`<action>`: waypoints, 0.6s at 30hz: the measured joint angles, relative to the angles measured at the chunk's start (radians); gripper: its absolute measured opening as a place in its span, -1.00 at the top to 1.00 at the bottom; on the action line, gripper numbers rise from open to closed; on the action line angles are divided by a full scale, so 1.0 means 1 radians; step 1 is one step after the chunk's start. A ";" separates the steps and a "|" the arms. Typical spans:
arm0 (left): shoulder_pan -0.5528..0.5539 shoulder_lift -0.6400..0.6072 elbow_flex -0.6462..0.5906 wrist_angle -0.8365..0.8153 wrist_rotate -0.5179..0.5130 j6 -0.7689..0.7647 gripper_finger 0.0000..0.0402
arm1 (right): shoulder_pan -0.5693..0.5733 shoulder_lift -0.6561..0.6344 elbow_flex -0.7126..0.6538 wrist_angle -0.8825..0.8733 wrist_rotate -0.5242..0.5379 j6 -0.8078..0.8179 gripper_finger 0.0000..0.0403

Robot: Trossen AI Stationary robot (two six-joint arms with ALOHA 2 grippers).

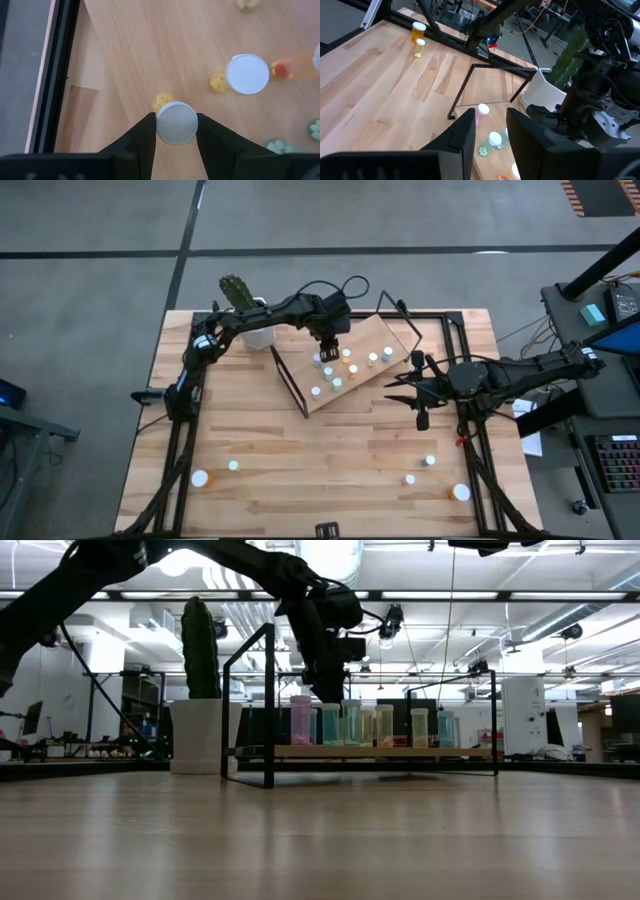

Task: Pick and place medicine bottles onto shelf by color
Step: Put the yellow pill bottle on the shelf aligned with the other yellow pill bottles

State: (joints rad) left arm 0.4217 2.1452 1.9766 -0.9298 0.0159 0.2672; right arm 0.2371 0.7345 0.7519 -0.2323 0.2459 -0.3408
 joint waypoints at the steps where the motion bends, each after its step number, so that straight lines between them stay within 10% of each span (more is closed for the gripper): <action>1: 0.000 0.000 0.000 0.000 0.000 0.000 0.43 | 0.000 0.000 0.000 0.000 0.000 0.000 0.50; 18: 0.000 0.000 0.000 0.002 -0.001 -0.003 0.40 | 0.000 0.000 0.000 -0.002 0.000 0.000 0.50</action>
State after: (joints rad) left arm 0.4217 2.1452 1.9766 -0.9283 0.0151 0.2642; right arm 0.2371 0.7345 0.7517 -0.2340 0.2459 -0.3408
